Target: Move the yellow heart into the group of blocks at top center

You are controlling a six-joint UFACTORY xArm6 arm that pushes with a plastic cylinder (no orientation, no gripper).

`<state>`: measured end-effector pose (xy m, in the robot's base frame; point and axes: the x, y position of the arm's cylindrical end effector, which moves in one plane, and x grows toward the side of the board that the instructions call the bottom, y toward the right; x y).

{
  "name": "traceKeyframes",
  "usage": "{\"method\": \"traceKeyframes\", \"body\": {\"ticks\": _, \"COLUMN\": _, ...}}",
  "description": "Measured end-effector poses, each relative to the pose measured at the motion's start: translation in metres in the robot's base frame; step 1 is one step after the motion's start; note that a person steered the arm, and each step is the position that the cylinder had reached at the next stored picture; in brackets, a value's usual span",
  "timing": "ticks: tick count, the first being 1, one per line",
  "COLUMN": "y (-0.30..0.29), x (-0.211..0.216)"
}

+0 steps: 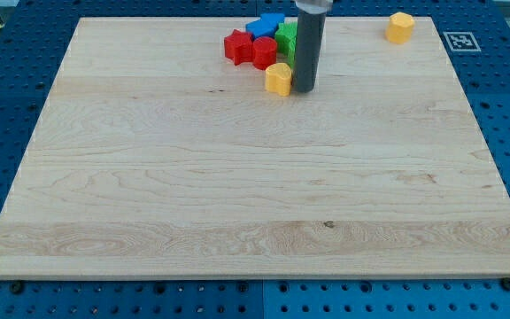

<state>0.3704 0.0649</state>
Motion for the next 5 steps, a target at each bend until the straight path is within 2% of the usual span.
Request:
{"method": "traceKeyframes", "body": {"ticks": 1, "y": -0.007, "x": 0.028}}
{"method": "traceKeyframes", "body": {"ticks": 4, "y": -0.025, "x": -0.028}}
{"method": "traceKeyframes", "body": {"ticks": 5, "y": -0.025, "x": -0.028}}
